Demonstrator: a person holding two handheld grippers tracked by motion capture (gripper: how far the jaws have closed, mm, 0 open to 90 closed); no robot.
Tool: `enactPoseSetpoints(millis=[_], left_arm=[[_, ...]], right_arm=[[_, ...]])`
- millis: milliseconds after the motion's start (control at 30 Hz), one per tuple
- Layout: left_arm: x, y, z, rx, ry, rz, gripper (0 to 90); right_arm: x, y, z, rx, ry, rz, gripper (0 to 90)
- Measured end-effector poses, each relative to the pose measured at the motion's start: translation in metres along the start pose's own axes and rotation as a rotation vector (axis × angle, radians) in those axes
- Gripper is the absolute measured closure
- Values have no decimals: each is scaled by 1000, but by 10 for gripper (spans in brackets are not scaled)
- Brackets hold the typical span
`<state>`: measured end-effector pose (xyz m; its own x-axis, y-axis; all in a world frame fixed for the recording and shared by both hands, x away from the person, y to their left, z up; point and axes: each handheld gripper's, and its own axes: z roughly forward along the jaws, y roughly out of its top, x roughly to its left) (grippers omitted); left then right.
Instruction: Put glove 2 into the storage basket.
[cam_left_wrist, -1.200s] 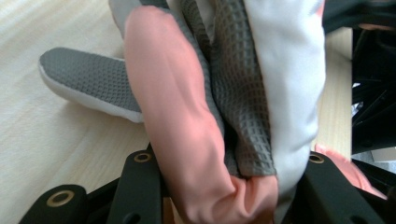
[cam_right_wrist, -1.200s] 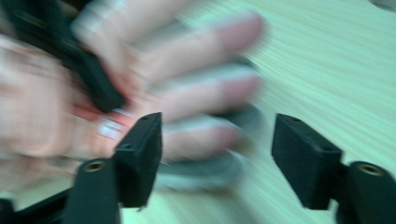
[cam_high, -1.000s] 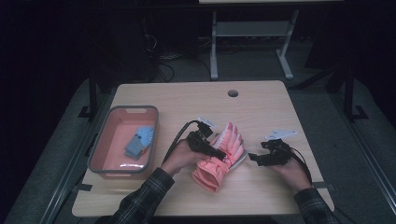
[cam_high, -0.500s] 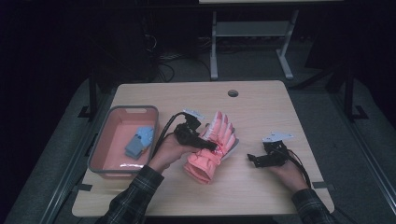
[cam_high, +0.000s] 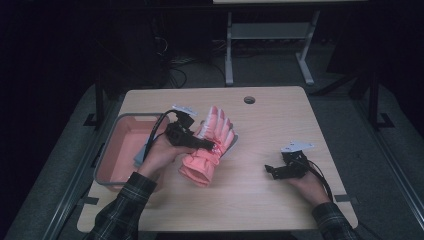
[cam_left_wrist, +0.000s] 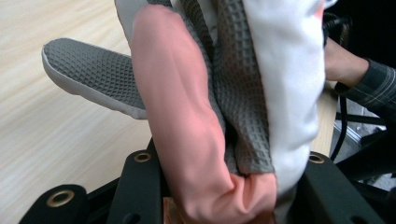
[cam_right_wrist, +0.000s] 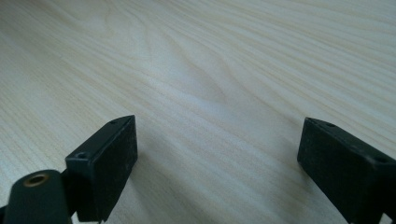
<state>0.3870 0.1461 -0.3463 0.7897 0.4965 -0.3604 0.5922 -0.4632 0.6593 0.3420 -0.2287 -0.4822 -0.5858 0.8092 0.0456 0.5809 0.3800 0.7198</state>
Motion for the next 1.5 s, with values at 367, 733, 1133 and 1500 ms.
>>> enactPoseSetpoints(millis=[367,733,1133,1500], left_arm=[[21,-3,-52,-50,43,-59,587],[41,-18,-96,-82,96,-120,587],[75,-50,-141,-117,181,-229,586],[106,-76,-139,-86,258,-310,581]], right_arm=[[0,0,0,0,0,0,115],[0,0,0,0,0,0,115],[0,0,0,1,0,1,116],[0,0,0,1,-7,1,116]])
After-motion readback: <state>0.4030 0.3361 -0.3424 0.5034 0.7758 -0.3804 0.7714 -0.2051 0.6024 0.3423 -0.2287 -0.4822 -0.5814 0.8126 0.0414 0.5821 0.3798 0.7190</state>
